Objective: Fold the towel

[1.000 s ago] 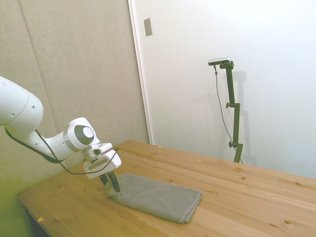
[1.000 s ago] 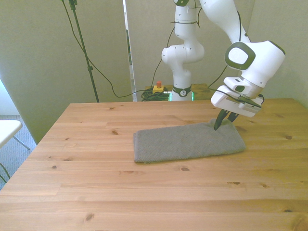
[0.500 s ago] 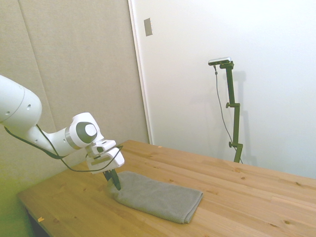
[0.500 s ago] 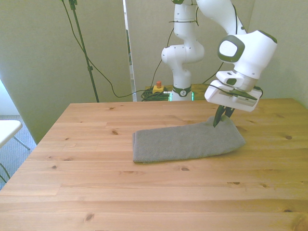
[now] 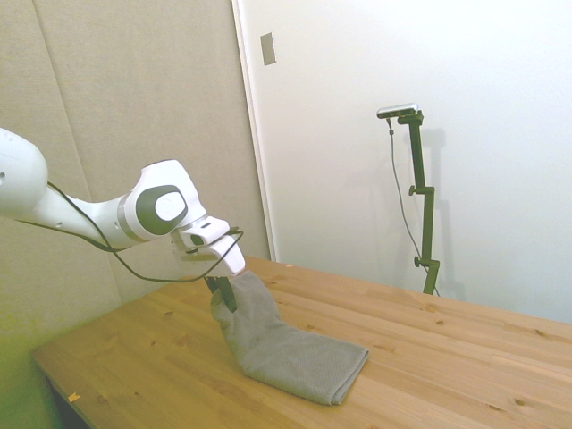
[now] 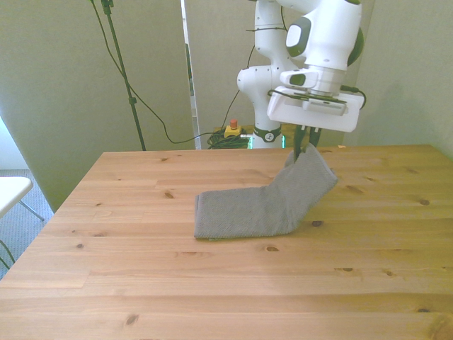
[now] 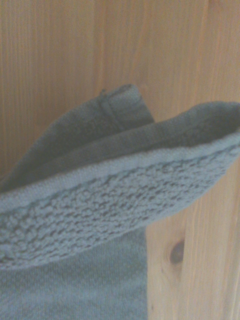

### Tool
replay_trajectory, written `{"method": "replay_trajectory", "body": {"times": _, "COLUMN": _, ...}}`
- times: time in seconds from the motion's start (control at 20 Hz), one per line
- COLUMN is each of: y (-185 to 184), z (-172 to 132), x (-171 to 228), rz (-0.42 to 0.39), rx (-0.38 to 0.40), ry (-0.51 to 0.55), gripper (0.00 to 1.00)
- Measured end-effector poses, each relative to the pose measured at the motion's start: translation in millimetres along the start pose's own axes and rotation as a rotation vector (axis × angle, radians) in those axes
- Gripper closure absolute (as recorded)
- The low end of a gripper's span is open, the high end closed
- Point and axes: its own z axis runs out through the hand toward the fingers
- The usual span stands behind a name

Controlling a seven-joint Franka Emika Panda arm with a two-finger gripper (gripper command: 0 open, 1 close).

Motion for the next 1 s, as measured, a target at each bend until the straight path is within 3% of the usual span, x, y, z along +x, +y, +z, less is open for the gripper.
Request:
{"method": "replay_trajectory", "body": {"times": 0.4, "y": 88, "z": 0, "x": 68, "rz": 0.126, "rx": 0.017, "ry": -0.009, "gripper": 1.00}}
{"method": "replay_trajectory", "body": {"times": 0.45, "y": 101, "z": 3, "x": 75, "rz": 0.141, "rx": 0.017, "ry": -0.012, "gripper": 0.00}}
{"method": "replay_trajectory", "body": {"times": 0.65, "y": 130, "z": 18, "x": 91, "rz": 0.190, "rx": 0.040, "ry": -0.039, "gripper": 0.00}}
{"method": "replay_trajectory", "body": {"times": 1.0, "y": 132, "z": 30, "x": 102, "rz": 0.176, "rx": 0.083, "ry": -0.049, "gripper": 0.00}}
